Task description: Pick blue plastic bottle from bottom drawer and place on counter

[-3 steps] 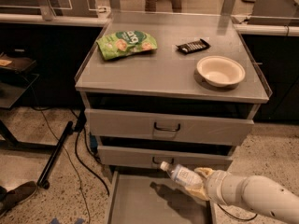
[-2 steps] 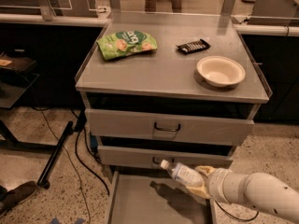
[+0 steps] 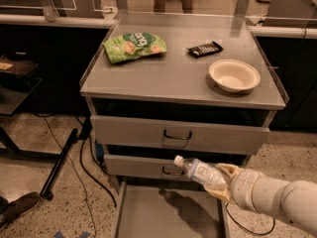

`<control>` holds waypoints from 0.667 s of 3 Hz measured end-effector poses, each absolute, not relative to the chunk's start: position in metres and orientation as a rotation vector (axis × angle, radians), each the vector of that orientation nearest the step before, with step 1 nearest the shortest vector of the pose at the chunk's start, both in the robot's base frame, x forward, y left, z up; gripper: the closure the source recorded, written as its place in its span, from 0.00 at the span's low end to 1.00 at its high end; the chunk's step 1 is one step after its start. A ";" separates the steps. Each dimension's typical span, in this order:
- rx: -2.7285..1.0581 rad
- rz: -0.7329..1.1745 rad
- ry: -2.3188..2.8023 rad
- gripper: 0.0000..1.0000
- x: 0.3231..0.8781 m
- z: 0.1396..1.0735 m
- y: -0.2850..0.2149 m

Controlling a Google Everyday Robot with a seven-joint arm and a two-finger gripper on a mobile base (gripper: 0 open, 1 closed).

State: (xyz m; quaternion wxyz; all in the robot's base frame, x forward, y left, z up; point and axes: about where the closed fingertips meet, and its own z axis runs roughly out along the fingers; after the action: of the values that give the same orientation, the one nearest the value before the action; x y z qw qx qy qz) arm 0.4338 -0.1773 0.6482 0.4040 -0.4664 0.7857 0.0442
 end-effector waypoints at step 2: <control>-1.140 0.096 1.944 1.00 0.444 0.675 -0.177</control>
Offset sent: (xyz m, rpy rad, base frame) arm 0.0240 -0.0021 0.0653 0.0561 -0.1169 -0.0443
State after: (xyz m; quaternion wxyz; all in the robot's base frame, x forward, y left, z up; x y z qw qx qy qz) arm 0.4439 -0.1770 0.6753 0.4285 -0.4565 0.7788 0.0384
